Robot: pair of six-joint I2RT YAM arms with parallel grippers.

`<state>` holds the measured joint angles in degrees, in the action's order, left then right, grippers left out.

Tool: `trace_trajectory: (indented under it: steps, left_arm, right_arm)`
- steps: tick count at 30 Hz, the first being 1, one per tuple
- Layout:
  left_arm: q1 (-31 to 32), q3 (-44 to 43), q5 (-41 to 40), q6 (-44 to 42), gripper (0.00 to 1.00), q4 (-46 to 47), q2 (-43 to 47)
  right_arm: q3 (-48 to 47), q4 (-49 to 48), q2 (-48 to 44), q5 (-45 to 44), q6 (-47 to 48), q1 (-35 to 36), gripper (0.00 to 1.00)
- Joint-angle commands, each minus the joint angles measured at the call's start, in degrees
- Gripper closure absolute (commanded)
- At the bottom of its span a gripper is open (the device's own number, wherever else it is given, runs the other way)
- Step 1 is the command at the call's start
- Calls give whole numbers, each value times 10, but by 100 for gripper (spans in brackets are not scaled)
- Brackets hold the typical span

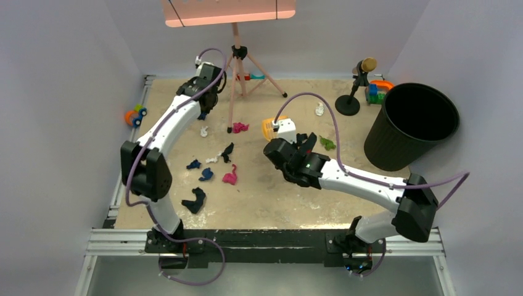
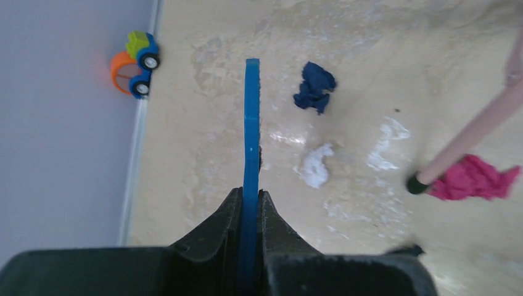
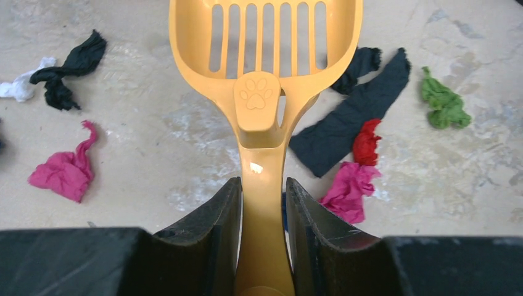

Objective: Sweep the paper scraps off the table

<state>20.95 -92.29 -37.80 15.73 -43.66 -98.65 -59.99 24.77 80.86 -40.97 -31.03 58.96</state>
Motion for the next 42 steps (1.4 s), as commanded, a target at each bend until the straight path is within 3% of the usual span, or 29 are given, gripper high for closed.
trace_trajectory:
  steps: [1, 4, 8, 13, 16, 21, 25, 29, 32, 35, 42]
  left_arm:
    - [-14, -102, -57, -161, 100, 4, -89]
    - [-14, -143, -128, -303, 100, 51, -160]
    - [-14, -139, -68, -410, 100, 128, -203]
    - [-14, -191, 9, -434, 100, 29, -271]
    - [-10, -226, 66, -396, 100, -99, -293]
    - [20, -181, 277, -345, 100, -218, -233]
    - [45, -120, 312, -319, 100, -252, -187]
    - [55, -131, 403, -275, 100, -332, -160]
    - [83, -120, 433, -252, 100, -334, -106]
    - [97, -129, 412, -224, 100, -334, -57]
    - [93, -172, 225, -66, 100, -410, -22]
  right_arm:
    - [18, -12, -52, 5, 26, -27, 100]
    - [31, -19, -80, 25, 34, -44, 100]
    - [37, -19, -101, 33, 39, -57, 100]
    - [33, -8, -123, 32, 40, -63, 100]
    - [38, -11, -138, 34, 40, -67, 100]
    - [41, -8, -145, 36, 39, -71, 100]
    - [42, -5, -149, 41, 36, -73, 100]
    - [49, -9, -157, 46, 34, -73, 100]
    - [51, -8, -157, 48, 33, -73, 100]
    - [51, -8, -158, 48, 30, -73, 100]
    - [65, -11, -167, 54, 21, -73, 100]
